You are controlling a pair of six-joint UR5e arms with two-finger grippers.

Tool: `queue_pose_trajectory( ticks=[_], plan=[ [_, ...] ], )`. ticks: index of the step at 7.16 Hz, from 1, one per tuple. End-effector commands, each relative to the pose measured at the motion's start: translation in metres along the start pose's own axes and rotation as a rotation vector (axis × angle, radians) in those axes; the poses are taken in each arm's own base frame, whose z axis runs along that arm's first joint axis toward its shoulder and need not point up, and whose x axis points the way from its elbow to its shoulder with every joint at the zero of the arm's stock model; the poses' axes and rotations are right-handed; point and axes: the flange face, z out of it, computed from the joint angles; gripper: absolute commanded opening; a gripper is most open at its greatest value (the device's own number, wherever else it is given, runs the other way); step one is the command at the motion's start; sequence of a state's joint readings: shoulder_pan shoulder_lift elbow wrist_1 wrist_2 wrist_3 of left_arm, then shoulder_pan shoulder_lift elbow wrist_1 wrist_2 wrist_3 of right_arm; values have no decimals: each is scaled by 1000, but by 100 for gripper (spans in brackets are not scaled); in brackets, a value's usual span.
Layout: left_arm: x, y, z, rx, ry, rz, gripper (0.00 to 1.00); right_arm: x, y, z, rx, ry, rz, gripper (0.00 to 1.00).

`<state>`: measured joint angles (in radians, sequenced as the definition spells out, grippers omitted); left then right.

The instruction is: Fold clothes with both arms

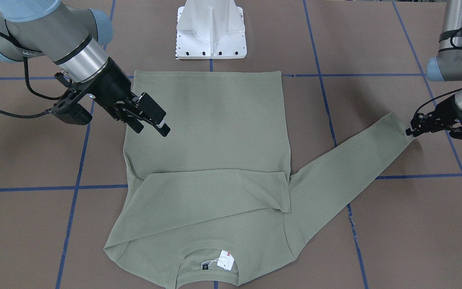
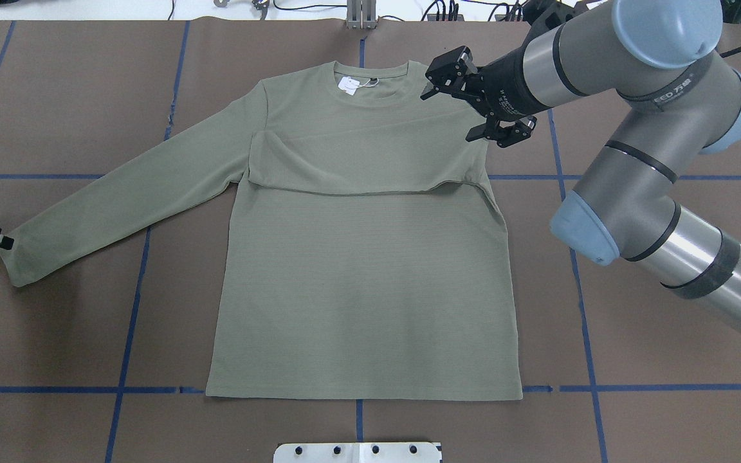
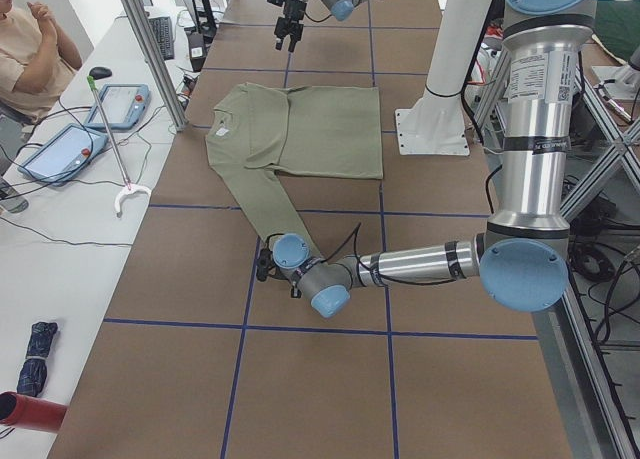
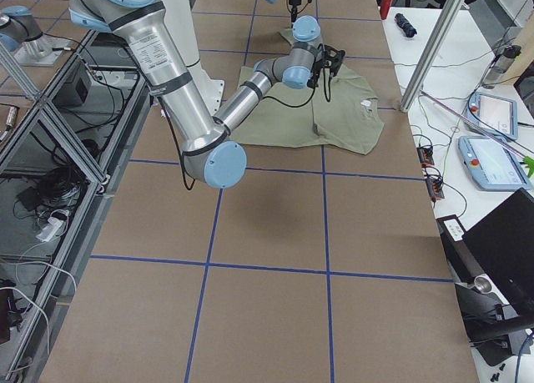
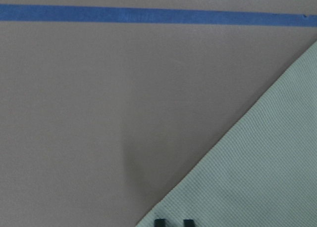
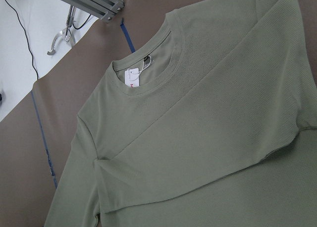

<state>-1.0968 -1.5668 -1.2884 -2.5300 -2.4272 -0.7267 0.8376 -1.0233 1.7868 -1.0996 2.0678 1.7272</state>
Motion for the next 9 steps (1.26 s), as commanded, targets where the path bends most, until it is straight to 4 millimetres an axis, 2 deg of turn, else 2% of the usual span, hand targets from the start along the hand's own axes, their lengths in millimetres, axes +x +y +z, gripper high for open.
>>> queue_pose_trajectory(
  ticks=[1,5,6,8,9],
  plan=[
    [-1,0,0,2,-5,-2,55,-1,0,0,0,0,1,99],
    [-3,0,1,2,-9,-3,53,0,1,-2,0,0,3,99],
    [-3,0,1,1,-8,-3,39,1,0,-2,2,1,4,99],
    [1,0,-1,4,-4,-2,0,3,-1,-2,2,3,6,99],
    [3,-1,-2,6,-2,2,0,4,0,-1,1,4,5,99]
  ],
)
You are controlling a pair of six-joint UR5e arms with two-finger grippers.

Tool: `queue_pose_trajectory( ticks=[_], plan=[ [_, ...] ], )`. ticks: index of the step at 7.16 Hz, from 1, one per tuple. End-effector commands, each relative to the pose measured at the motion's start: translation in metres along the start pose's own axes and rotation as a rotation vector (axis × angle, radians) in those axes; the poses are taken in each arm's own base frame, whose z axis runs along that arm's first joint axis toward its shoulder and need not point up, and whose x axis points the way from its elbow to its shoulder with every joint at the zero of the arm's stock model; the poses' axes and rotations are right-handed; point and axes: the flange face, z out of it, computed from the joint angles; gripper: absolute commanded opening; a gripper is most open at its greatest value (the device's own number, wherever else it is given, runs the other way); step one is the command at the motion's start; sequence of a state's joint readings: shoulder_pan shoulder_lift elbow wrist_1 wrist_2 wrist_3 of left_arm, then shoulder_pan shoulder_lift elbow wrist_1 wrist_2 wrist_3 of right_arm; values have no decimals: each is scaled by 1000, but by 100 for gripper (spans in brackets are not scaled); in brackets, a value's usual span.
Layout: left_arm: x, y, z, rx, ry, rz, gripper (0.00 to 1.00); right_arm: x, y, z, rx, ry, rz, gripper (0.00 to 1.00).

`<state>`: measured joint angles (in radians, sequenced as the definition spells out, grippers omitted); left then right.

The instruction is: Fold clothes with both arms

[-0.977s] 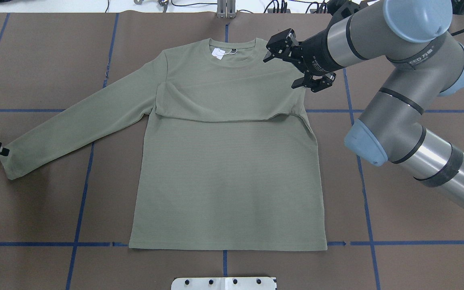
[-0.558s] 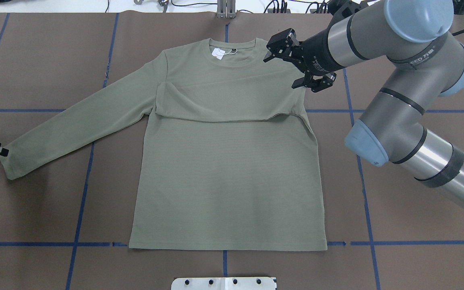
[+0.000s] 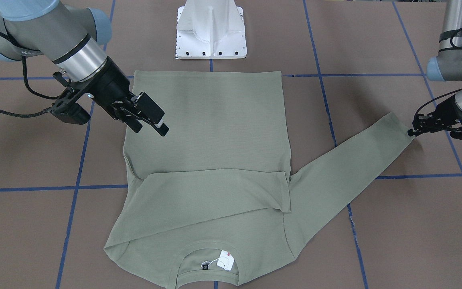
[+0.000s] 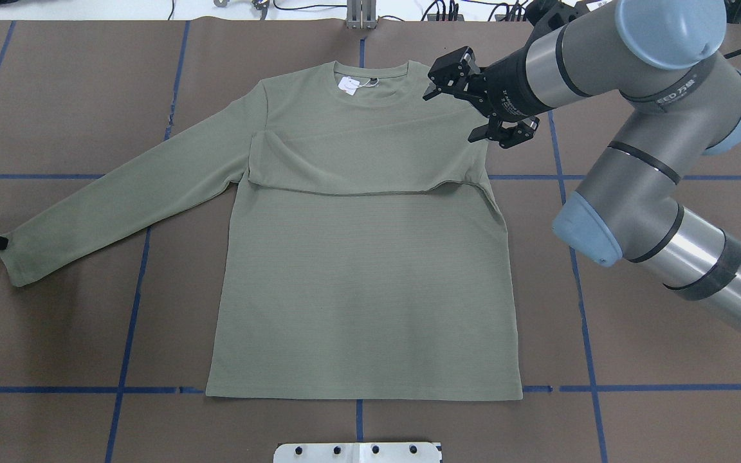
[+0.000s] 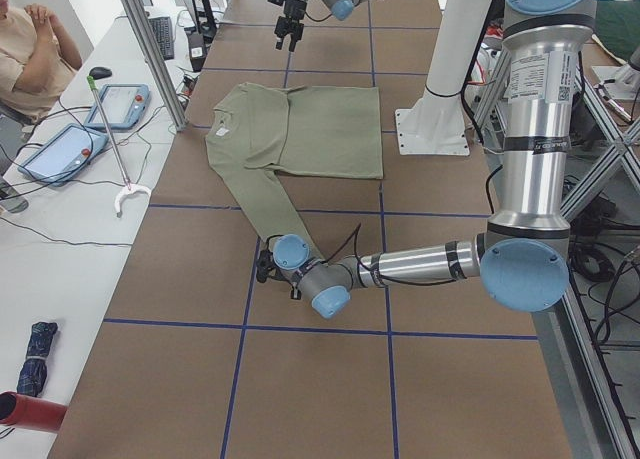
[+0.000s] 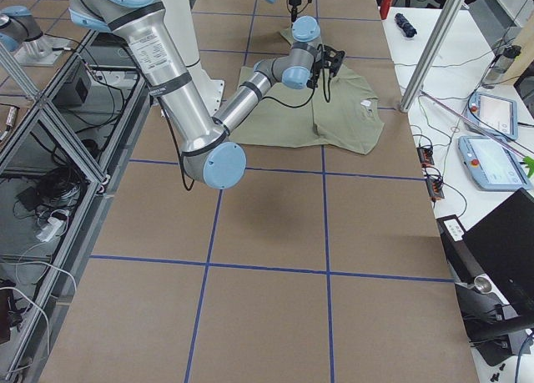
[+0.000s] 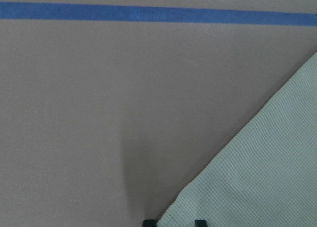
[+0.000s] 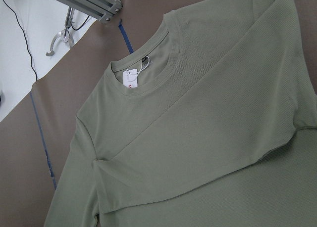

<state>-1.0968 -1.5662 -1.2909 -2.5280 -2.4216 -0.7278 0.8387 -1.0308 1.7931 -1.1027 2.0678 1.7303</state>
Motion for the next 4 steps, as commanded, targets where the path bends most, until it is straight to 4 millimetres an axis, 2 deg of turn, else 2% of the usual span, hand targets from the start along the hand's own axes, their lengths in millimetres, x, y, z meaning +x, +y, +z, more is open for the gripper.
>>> queue_pose_trajectory(
  ticks=[1,2,3,4],
  plan=[
    [8,-1,-5,2,18,13,0,1,0,0,0,0,0,99],
    [30,-6,-15,24,41,39,0,3,-2,-1,2,2,1,99],
    [65,-14,-30,25,104,30,0,10,-7,-5,2,8,1,99],
    [100,-21,-46,51,143,66,0,27,-18,-10,13,24,11,99]
  ],
)
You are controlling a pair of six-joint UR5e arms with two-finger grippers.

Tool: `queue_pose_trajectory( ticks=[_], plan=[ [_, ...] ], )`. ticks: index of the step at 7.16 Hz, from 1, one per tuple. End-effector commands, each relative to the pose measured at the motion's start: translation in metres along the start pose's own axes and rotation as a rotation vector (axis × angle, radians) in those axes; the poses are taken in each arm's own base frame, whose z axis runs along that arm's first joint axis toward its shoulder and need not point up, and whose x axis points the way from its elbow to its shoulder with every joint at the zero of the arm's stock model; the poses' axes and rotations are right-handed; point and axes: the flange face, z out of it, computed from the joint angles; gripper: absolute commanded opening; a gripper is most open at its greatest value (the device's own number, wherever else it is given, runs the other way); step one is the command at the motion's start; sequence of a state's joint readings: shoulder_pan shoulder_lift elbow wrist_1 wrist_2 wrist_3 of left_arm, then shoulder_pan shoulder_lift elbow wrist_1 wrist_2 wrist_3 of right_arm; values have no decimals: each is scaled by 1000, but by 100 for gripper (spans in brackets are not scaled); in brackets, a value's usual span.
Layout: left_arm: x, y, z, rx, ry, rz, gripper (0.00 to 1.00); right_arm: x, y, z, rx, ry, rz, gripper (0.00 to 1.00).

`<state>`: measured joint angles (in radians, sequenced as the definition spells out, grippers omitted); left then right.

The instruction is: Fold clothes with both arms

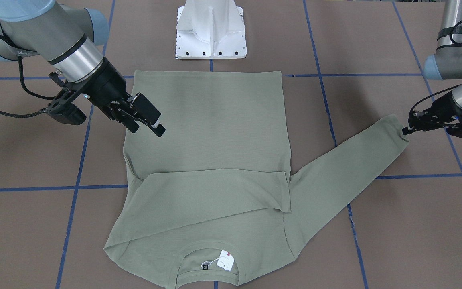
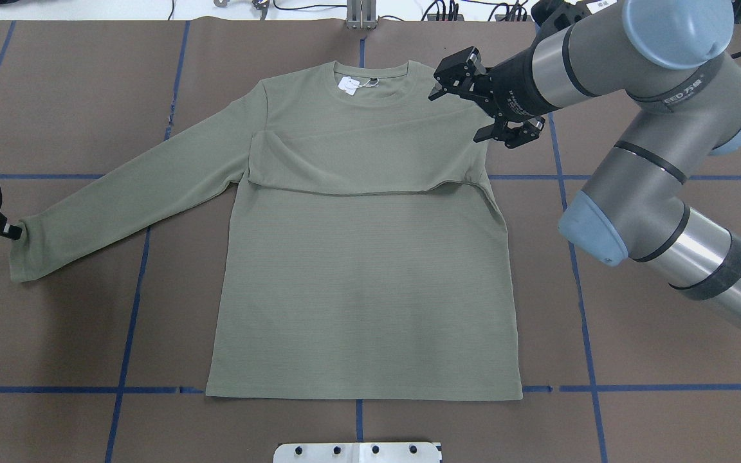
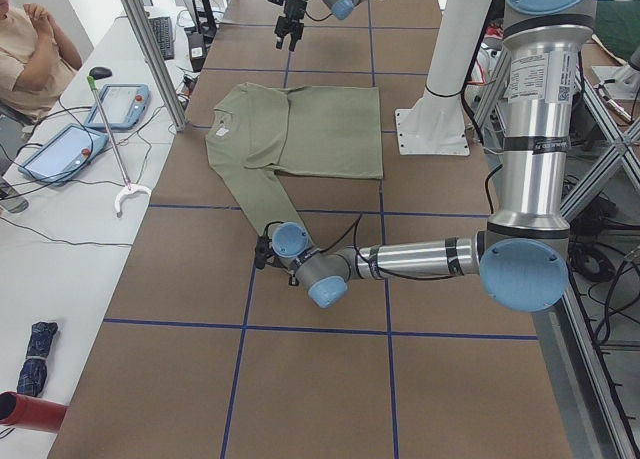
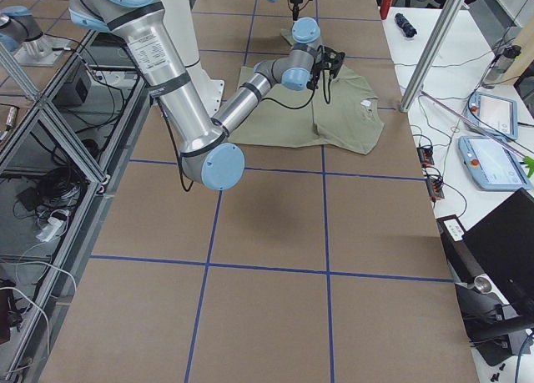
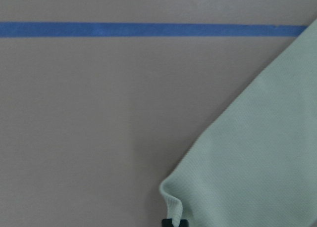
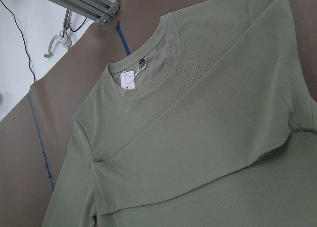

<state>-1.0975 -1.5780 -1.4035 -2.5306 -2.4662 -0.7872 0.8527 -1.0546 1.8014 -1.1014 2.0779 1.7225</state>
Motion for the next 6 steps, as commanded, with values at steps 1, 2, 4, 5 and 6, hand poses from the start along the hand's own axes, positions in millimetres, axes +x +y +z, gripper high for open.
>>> queue_pose_trajectory(
  ticks=[1,2,4,5,6],
  plan=[
    [82,-22,-29,51,95,49,0,37,-24,-6,27,40,-23,99],
    [128,-46,-40,77,144,-2,0,65,-42,-10,46,75,-91,99],
    [269,-87,-21,39,270,-119,0,107,-68,-28,74,122,-146,99],
    [333,-106,-25,58,322,-173,0,131,-81,-46,70,137,-147,99],
    [385,-117,-21,81,352,-217,0,160,-95,-67,60,160,-176,99]
  ],
)
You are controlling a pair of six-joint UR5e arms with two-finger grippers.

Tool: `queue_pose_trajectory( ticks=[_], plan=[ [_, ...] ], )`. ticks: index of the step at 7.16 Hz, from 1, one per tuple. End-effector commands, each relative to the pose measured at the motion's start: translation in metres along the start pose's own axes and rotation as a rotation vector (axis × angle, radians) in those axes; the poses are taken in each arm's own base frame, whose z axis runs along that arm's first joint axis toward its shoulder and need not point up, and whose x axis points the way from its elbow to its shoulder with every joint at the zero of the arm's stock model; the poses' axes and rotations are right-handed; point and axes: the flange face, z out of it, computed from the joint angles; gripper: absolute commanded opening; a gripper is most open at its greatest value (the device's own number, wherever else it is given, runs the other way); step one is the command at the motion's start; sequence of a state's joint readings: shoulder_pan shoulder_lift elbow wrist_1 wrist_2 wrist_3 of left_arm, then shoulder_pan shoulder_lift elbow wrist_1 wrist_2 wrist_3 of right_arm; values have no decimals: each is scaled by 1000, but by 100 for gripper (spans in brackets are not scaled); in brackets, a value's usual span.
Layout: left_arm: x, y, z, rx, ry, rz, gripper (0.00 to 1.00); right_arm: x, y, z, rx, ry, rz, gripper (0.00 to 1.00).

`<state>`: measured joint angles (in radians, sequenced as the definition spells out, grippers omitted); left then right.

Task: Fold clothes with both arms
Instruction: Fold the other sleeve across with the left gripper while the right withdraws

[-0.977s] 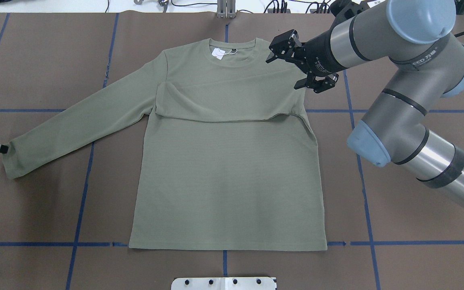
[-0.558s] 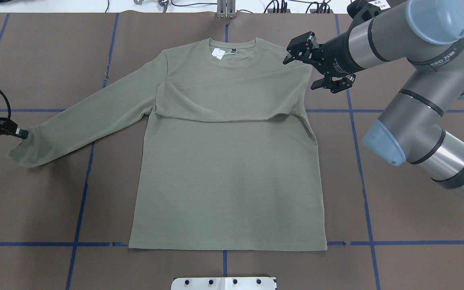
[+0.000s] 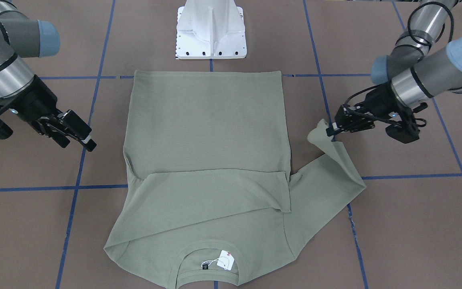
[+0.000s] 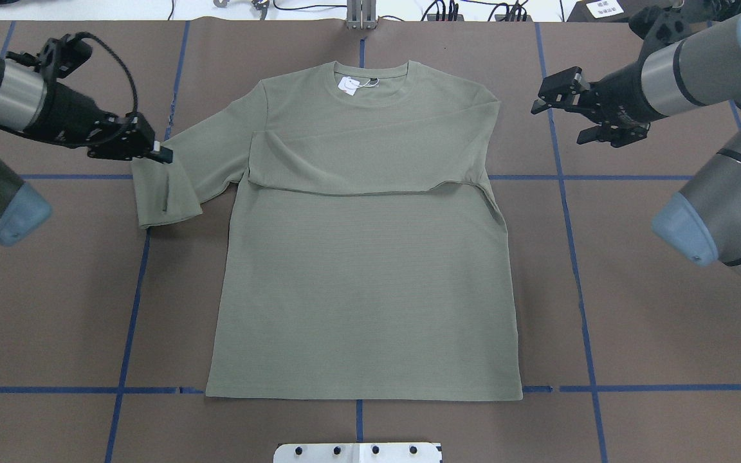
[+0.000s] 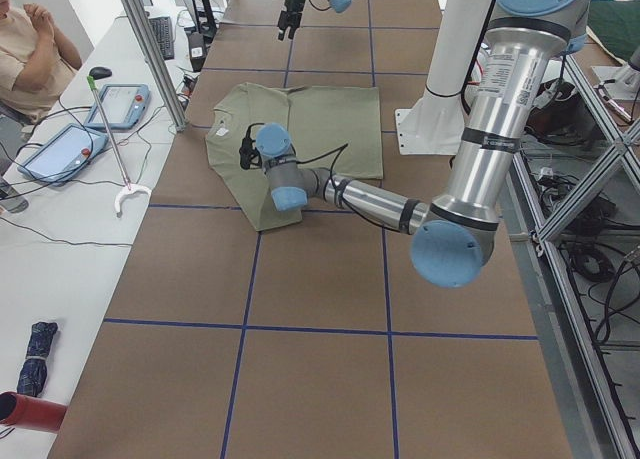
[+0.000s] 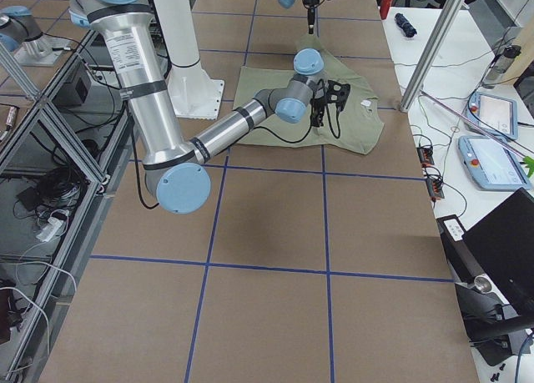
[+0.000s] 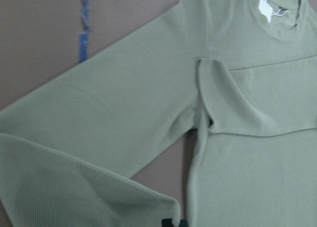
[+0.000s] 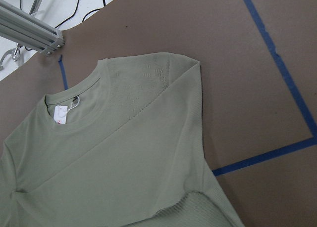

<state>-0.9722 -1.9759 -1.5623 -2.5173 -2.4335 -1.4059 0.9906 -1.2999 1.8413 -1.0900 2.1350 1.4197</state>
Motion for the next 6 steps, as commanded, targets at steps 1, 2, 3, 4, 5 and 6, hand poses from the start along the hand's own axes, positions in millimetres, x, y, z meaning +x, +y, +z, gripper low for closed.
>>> queue_pose_trajectory(
  ticks=[1,2,3,4,5,6],
  plan=[
    [126,-16,35,57,77,-100,0,76,-17,-34,-4,49,-75,99],
    [182,-24,69,84,90,-156,0,104,-27,-48,-12,63,-105,99],
    [240,-31,115,136,109,-206,0,119,-34,-60,-22,60,-109,99],
    [293,-39,157,170,110,-246,0,127,-37,-67,-33,55,-101,99],
    [317,-30,196,209,101,-255,0,133,-37,-68,-37,60,-97,99],
    [325,-9,236,255,85,-257,0,138,-39,-70,-32,64,-89,99]
  ],
)
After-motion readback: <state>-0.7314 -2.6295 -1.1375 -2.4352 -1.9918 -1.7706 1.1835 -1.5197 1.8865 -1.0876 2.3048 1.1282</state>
